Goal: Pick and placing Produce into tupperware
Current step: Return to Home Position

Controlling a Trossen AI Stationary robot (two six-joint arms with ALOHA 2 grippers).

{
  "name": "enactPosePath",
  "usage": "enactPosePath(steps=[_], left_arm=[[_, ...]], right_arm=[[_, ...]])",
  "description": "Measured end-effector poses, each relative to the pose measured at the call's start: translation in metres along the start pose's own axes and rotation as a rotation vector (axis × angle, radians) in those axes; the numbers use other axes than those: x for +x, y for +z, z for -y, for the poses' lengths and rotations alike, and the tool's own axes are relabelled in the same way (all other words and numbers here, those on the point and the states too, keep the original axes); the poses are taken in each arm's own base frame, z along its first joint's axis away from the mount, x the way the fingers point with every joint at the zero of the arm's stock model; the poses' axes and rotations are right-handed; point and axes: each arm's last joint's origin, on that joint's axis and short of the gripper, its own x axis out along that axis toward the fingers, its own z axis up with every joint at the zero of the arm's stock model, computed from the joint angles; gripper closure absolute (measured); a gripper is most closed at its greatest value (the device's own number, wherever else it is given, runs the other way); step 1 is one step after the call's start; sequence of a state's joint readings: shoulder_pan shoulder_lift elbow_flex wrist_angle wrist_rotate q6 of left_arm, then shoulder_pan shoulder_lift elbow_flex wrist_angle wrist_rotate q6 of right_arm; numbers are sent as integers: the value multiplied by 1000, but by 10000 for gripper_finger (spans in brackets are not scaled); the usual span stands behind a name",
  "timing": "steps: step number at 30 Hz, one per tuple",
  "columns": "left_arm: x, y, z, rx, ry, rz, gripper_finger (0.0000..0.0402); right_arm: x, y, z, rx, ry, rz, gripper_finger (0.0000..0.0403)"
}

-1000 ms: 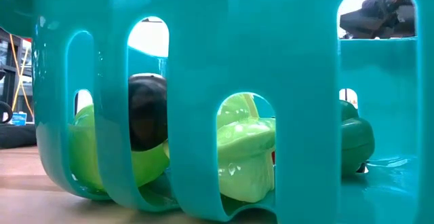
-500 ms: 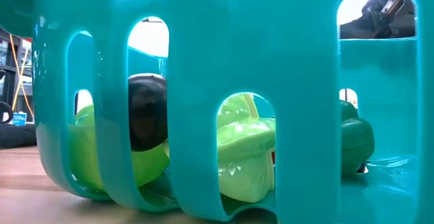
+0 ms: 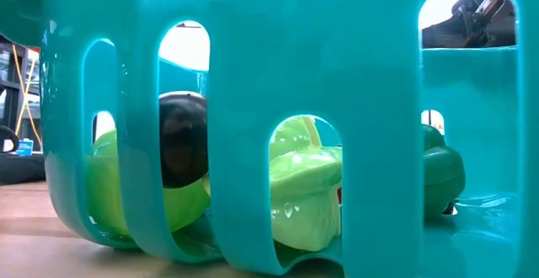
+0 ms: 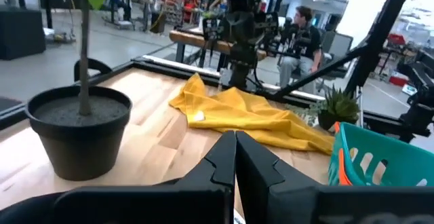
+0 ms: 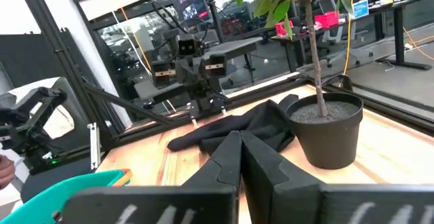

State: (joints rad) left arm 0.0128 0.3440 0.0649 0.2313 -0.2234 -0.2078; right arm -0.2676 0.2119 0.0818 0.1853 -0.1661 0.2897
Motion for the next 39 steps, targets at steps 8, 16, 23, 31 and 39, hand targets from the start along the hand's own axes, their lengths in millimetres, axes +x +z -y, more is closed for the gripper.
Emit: enactPosePath(steps=[8, 16, 23, 31, 39], left_arm=[[-14, -4, -4, 13, -24, 72, 401], [-23, -5, -6, 36, -34, 84, 401], [-23, -6, -6, 39, -15, 68, 401], [-23, -5, -7, 29, 6, 72, 401], [-23, -5, -7, 27, 19, 75, 401]], right_arm=[[0, 0, 0, 3, 3, 2, 403], [-1, 3, -1, -60, 19, 33, 403], [-10, 14, -7, -90, 91, 150, 403], [-18, 15, -9, -97, 96, 180, 403], [-20, 21, -10, -189, 65, 252, 403]])
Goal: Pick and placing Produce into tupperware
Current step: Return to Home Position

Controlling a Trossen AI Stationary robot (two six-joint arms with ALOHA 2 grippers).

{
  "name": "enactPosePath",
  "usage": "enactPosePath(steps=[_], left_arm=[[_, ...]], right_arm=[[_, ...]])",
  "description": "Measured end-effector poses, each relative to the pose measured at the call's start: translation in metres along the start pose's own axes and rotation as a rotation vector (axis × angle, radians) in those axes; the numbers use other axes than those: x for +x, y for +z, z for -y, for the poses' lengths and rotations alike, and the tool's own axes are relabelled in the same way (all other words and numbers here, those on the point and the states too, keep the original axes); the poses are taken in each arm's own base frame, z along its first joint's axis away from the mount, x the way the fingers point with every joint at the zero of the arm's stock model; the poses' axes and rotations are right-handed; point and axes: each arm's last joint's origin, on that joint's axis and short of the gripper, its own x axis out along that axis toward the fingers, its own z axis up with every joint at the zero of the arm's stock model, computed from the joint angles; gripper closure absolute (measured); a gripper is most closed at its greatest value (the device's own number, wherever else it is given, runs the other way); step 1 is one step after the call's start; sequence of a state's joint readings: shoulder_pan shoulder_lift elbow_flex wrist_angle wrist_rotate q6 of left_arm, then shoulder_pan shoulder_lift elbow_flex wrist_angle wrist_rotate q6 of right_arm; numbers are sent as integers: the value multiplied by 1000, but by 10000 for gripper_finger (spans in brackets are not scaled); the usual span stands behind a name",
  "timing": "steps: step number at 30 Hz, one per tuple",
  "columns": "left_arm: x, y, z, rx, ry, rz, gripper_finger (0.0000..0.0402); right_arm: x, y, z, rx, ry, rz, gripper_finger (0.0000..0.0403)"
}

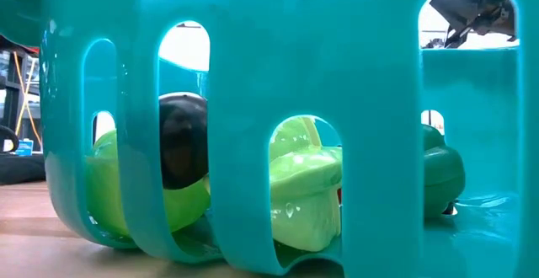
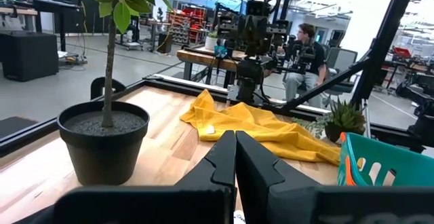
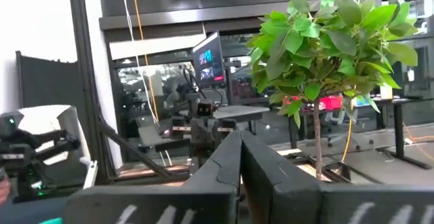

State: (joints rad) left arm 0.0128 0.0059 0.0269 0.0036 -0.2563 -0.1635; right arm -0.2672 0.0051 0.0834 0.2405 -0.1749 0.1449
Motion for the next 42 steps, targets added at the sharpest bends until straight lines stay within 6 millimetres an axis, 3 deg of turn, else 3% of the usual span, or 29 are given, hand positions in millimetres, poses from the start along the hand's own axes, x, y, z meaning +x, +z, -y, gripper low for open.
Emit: enactPosePath(steps=[27, 35, 42], left_arm=[[0, 1, -1, 1, 32, 8, 401], [0, 1, -1, 2, 26, 7, 402], [-3, 2, -1, 4, 50, -92, 402]], right_arm=[[-1, -12, 2, -50, 8, 63, 403], [-1, -27, 3, 41, 28, -90, 403], [-3, -41, 6, -1, -54, -228, 403]])
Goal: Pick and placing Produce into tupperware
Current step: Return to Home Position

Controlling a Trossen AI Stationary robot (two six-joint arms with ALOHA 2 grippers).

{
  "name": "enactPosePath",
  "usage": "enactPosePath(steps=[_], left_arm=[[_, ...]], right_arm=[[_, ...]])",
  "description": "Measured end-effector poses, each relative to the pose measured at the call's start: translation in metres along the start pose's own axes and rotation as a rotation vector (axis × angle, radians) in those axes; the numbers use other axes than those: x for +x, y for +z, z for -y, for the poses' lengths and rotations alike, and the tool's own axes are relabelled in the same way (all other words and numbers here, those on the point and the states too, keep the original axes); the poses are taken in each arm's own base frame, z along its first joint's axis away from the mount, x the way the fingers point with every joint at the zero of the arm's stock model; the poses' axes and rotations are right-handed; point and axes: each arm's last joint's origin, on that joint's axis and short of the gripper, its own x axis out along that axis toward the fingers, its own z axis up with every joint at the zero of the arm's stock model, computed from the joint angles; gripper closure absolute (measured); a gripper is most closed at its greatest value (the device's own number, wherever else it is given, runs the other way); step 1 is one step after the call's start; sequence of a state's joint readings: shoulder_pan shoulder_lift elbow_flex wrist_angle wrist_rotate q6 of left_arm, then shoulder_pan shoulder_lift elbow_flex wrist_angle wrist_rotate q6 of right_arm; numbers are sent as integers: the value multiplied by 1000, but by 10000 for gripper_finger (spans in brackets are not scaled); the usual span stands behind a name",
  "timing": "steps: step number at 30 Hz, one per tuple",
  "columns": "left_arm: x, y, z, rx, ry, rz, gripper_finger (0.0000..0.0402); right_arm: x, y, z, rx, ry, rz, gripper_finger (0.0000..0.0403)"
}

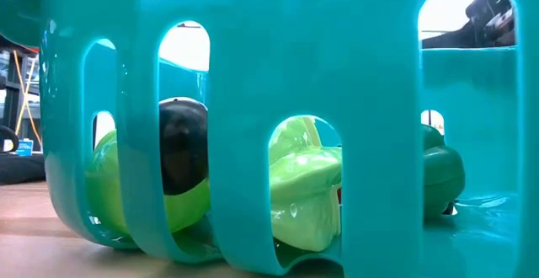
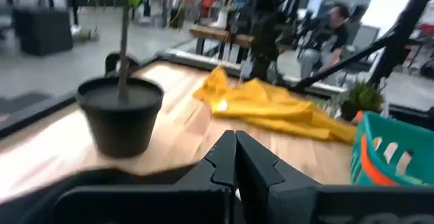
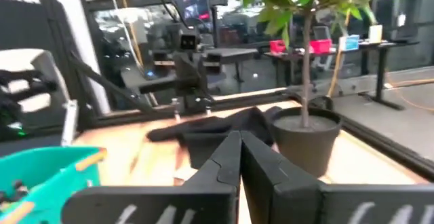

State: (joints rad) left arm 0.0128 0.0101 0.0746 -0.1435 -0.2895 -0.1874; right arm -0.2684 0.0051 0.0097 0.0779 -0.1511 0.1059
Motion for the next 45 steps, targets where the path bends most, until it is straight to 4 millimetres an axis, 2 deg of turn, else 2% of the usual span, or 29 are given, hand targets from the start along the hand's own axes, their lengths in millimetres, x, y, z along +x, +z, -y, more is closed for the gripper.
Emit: enactPosePath(steps=[6, 13, 16, 23, 29, 38, 45], left_arm=[[-3, 4, -1, -23, 20, -32, 402], [-5, 2, -1, -19, 31, -86, 402], [-5, 1, -2, -36, 31, -95, 402], [-5, 1, -2, -41, 31, -96, 402], [-5, -1, -2, -36, 34, -112, 402], [-6, -6, -3, -39, 45, -166, 402], [-6, -8, -3, -43, 24, -190, 402]], right_arm=[[-1, -2, 3, -56, -95, -58, 403], [-3, -2, 2, -47, -104, -136, 403], [-3, -1, 2, -45, -88, -130, 403], [0, 1, 2, -85, -58, 13, 403], [0, 4, 1, -96, -53, 46, 403], [0, -5, 2, -77, -68, -48, 403], [0, -5, 2, -30, -73, -46, 403]])
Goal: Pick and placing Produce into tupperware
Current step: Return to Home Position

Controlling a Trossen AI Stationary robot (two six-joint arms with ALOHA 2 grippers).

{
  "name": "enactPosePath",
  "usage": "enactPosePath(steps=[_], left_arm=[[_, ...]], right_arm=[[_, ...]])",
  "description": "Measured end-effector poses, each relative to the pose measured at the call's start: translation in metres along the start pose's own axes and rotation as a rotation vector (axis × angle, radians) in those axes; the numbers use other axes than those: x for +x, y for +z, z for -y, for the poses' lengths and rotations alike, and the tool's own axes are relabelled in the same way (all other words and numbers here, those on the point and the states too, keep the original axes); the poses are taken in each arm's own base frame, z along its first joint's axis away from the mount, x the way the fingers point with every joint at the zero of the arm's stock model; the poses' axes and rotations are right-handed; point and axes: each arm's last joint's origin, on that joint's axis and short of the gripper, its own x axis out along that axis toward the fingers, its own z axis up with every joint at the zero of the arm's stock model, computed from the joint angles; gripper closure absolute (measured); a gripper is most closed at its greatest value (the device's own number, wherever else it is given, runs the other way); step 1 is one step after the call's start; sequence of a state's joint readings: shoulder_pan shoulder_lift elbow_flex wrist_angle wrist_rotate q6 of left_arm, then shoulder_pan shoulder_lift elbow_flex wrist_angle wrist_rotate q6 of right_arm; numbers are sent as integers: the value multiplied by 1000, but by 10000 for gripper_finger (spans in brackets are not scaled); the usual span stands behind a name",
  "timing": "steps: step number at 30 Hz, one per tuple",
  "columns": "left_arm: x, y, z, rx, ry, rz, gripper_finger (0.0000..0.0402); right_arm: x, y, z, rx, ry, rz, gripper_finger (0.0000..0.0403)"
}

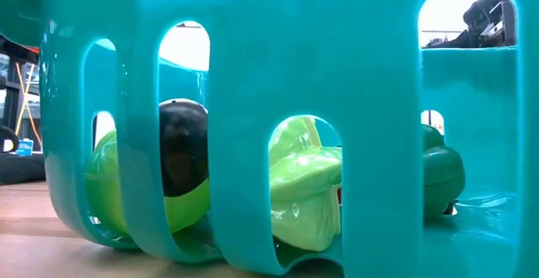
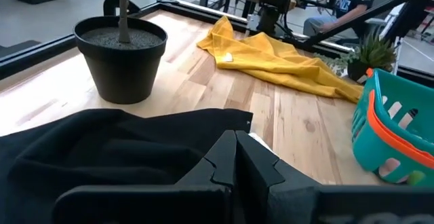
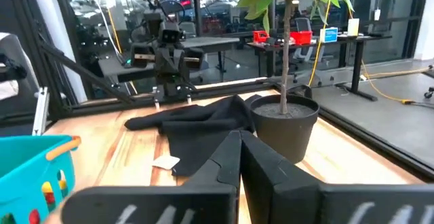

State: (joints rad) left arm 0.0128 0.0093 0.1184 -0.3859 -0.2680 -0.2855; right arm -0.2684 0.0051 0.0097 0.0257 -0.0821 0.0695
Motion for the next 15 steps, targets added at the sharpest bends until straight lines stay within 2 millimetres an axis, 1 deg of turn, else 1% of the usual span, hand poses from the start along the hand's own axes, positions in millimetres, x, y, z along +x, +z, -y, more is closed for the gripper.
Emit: enactPosePath(steps=[5, 11, 15], left_arm=[[0, 0, 0, 24, 2, 0, 401], [0, 0, 0, 12, 4, 1, 401], [0, 0, 0, -7, 4, 1, 401]], right_arm=[[0, 0, 1, 28, -29, -2, 403], [0, -1, 1, 6, -31, -5, 403], [0, -1, 1, 58, -31, -5, 403]])
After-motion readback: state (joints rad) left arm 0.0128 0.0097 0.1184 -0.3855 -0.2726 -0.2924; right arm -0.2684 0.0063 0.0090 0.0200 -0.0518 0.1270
